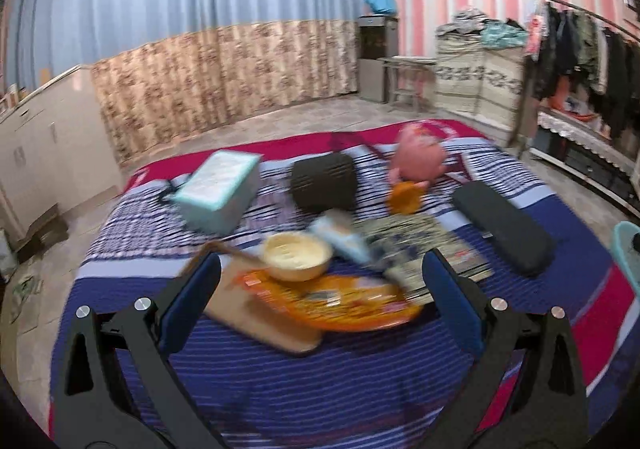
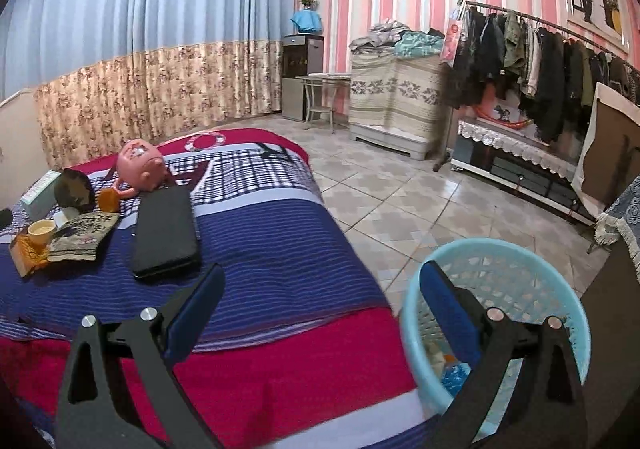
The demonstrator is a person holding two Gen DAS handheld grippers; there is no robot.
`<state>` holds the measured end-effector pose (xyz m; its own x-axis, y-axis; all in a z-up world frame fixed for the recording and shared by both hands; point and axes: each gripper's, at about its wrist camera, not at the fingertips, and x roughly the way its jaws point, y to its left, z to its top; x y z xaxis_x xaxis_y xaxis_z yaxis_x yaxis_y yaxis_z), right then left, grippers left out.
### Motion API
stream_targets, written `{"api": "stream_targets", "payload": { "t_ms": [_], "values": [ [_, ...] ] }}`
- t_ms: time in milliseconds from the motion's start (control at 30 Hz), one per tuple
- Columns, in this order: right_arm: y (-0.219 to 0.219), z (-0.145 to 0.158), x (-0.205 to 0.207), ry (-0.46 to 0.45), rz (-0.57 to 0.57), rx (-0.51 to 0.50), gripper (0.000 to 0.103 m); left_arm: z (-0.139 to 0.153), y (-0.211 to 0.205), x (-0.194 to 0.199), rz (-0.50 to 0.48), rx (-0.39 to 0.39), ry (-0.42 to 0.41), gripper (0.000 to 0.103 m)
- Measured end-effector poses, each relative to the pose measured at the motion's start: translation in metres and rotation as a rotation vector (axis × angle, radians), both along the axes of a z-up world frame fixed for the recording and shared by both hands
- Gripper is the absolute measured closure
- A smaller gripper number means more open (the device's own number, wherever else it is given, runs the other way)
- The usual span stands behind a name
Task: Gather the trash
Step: 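Move both tools back over the bed toward the remaining wrappers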
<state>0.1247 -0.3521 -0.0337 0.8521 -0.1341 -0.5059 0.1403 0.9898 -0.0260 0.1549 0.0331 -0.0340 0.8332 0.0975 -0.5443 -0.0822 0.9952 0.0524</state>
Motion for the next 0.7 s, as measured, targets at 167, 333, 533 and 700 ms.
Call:
{"api": "stream_targets", "payload": {
  "t_ms": [167, 333, 533, 700],
  "values": [
    [0.014, -0.005, 0.007, 0.023, 0.034, 0.027, 0.007, -0.016, 0.046, -0.004, 0.067, -0.013, 0.043, 0.006],
    [0.040, -0.010, 0.017, 0.050, 0.096, 0.035, 0.007, -0.027, 0.073, 0.000, 0.094, -0.032, 0.074, 0.006],
    [0.071, -0.012, 0.026, 0.073, 0.177, 0.027, 0.007, -0.031, 0.071, 0.012, 0.057, -0.033, 0.090, 0.006],
    [0.092, -0.015, 0.029, 0.090, 0.232, 0.013, 0.007, -0.037, 0.055, 0.032, -0.018, -0.043, 0.125, 0.015]
  ]
}}
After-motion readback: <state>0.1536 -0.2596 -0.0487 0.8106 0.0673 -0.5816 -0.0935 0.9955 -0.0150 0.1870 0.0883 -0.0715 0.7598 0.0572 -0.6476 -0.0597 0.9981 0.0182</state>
